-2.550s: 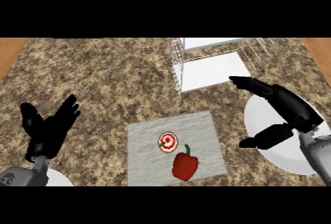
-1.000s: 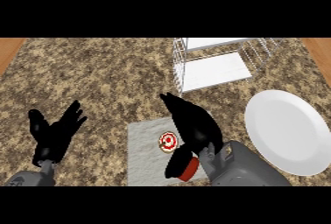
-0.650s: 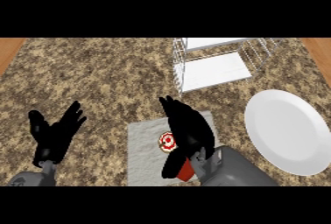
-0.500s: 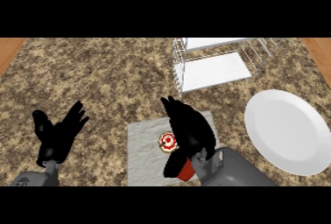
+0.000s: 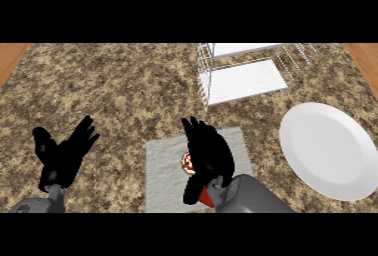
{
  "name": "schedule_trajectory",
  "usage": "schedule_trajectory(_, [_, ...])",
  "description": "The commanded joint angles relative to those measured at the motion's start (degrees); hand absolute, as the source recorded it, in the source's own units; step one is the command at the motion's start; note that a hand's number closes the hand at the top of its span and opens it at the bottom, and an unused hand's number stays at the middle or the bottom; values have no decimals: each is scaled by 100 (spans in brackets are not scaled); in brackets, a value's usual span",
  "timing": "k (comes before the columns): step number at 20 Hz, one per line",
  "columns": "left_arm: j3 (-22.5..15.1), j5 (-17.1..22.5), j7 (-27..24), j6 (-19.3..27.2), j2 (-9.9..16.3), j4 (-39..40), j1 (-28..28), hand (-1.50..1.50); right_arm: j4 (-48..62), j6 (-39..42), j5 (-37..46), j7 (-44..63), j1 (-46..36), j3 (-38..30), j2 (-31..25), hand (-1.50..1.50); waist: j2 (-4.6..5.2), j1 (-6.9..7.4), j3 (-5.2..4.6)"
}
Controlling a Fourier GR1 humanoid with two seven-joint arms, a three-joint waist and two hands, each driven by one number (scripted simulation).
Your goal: Pick the cupcake from the placemat and place it in the tiered shelf
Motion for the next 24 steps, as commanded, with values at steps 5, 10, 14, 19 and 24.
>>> schedule_trajectory(5, [192,-211,31,-175,-209,504,-198,0,640,85,588,-446,14,-391,177,-150,31,-18,-35])
schedule_trajectory(10, [249,-264,-119,-312,-222,391,152,0,987,-453,592,-1091,122,-514,163,-150,31,-4,-34])
schedule_trajectory(14, [325,-272,5,-412,-202,408,114,0,1627,-883,381,-1362,-271,-396,210,-150,41,30,-34])
schedule_trajectory(19, [204,-493,218,-228,-405,316,-39,0,1839,-538,207,-1776,-157,-127,93,150,38,-8,-35])
schedule_trajectory(24, [344,-343,212,-429,-311,-53,242,0,2449,-548,-19,-2379,-315,373,209,150,40,71,-32])
